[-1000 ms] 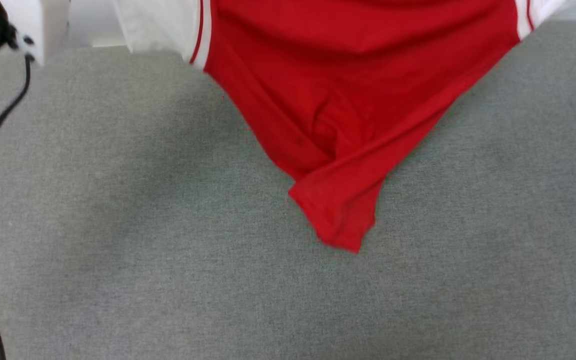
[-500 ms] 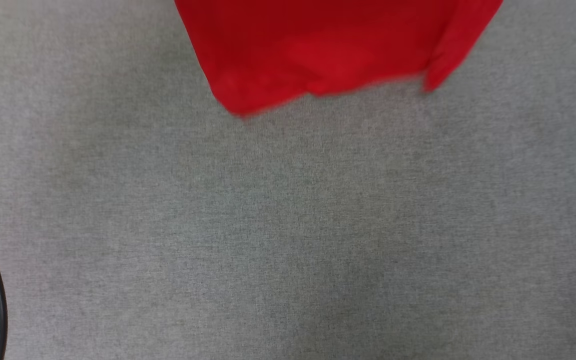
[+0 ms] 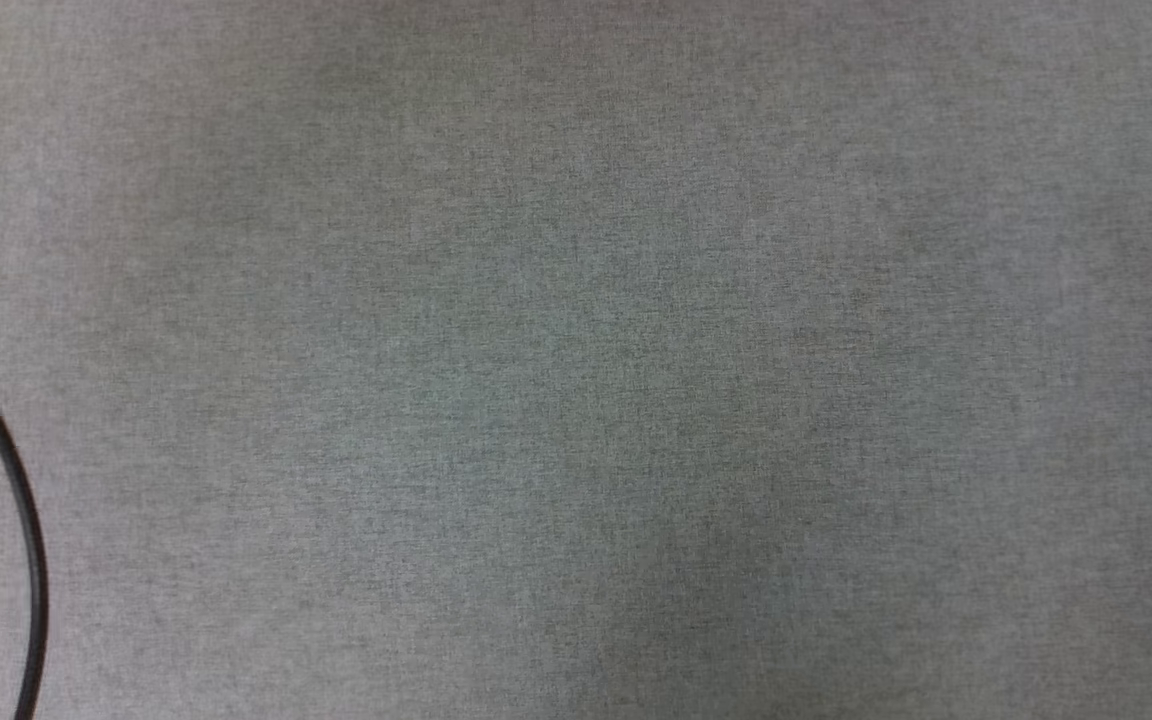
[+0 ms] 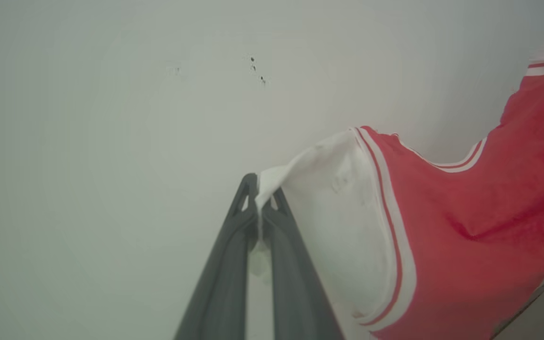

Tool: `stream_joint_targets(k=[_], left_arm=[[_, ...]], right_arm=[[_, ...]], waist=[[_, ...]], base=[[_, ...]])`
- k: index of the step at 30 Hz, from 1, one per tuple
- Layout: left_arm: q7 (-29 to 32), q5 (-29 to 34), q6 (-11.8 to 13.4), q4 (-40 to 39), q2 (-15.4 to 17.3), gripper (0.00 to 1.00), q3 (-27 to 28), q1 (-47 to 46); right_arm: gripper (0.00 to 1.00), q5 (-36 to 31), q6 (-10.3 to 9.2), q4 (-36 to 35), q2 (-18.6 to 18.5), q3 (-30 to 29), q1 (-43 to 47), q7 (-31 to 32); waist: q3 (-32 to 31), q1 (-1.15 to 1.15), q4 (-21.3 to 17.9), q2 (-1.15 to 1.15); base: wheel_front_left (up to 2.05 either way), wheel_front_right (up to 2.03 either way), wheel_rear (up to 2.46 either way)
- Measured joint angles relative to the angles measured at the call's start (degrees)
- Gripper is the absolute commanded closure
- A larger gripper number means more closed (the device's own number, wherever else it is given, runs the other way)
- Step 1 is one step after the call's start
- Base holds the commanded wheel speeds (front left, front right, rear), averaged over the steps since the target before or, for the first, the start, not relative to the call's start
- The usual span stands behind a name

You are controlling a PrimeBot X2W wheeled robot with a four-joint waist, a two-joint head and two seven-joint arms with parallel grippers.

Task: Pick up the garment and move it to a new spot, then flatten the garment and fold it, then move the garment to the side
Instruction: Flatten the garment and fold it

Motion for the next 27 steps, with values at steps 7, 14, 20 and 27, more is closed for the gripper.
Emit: stream_joint_targets(k=[7,14,20,27], left_arm=[[-3.7,-2.5,-0.4,2.3,-0.3,1.0,-2.3,7.9],[-7.4,-5.5,-0.5,0.5,1.5,1.0,-4.3,18.4],[-9.9,-8.2,0.5,-3.9,3.5,1.0,-5.7,30.1],[-12.1,-12.8,6.0,-12.1,7.2,1.0,-6.3,48.5]], right_arm=[[1.0,2.9,0.0,5.9,3.3,3.1,7.5,-4.5],[1.0,7.6,0.0,6.9,4.8,9.3,17.8,-8.0],[1.0,14.0,0.0,2.8,3.4,16.3,29.5,-9.2],[1.0,21.5,0.0,-3.7,-0.7,23.7,42.7,-10.1]], waist=[[-1.3,-0.01,-0.7,0.0],[-4.5,-0.01,-1.2,0.0],[-8.2,-0.01,-1.5,0.0],[-12.1,-0.01,-2.2,0.0]], base=[[0.0,0.0,0.0],[0.0,0.0,0.0],[0.0,0.0,0.0],[0.0,0.0,0.0]])
